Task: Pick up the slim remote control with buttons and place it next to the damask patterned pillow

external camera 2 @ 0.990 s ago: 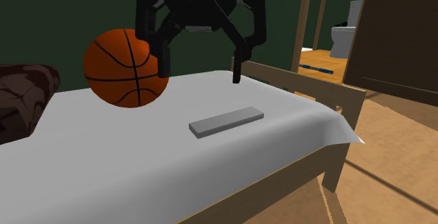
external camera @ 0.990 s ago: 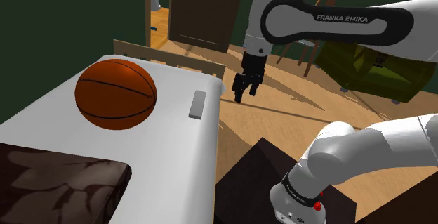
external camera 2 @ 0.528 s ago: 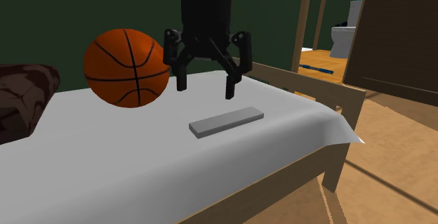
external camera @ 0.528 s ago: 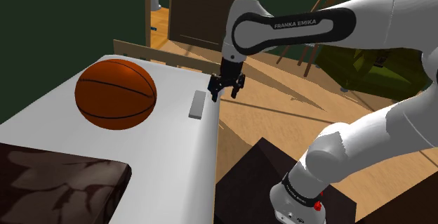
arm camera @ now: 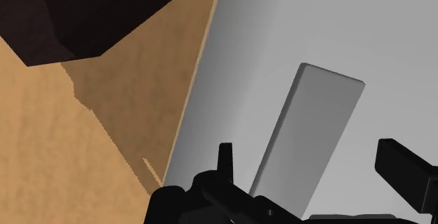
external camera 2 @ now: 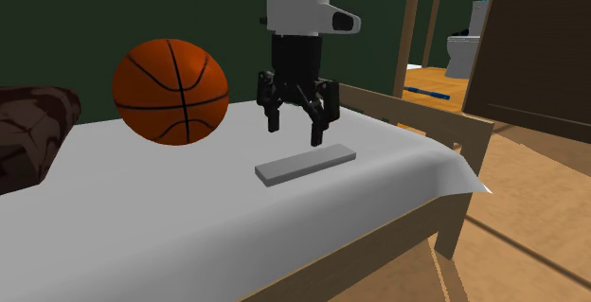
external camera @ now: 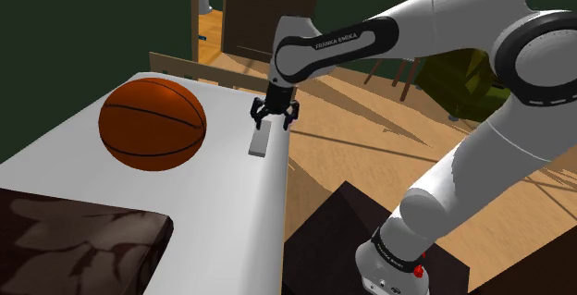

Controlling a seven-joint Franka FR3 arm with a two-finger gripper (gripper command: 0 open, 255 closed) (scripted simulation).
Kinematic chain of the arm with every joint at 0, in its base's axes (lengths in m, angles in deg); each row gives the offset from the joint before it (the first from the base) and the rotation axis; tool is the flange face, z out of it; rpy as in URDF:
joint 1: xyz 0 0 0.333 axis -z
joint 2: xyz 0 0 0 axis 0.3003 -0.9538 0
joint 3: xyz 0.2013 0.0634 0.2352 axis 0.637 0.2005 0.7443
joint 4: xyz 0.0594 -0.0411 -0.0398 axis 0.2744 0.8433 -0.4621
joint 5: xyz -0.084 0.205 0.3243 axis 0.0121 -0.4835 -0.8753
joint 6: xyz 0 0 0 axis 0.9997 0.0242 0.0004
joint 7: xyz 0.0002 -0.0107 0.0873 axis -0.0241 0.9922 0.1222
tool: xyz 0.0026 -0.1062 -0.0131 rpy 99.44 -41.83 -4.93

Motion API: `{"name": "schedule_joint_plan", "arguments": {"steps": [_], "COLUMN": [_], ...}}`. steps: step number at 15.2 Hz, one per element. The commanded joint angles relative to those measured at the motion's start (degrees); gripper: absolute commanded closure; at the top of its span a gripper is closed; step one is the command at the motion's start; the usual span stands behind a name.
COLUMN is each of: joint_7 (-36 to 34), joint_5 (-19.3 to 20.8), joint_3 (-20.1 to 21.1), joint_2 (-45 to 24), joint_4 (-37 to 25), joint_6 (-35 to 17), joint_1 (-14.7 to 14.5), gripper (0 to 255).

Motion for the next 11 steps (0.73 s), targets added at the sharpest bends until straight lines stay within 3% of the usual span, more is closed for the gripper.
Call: {"name": "schedule_joint_plan", "arguments": {"steps": [1, 4, 11], "joint_7": [-4.21, -9.9, -10.62], "joint_5": [1.35, 3.58, 4.58], "joint_3": [0.17, -0.21, -0.3], "joint_2": [-4.16, -9.95, -13.18], "joint_4": [-1.9, -5.55, -3.49], "joint_6": [-3.01, -6.01, -11.21], "joint_1": [0.75, 1.45, 1.22], "gripper": [0, 0, 0]}}
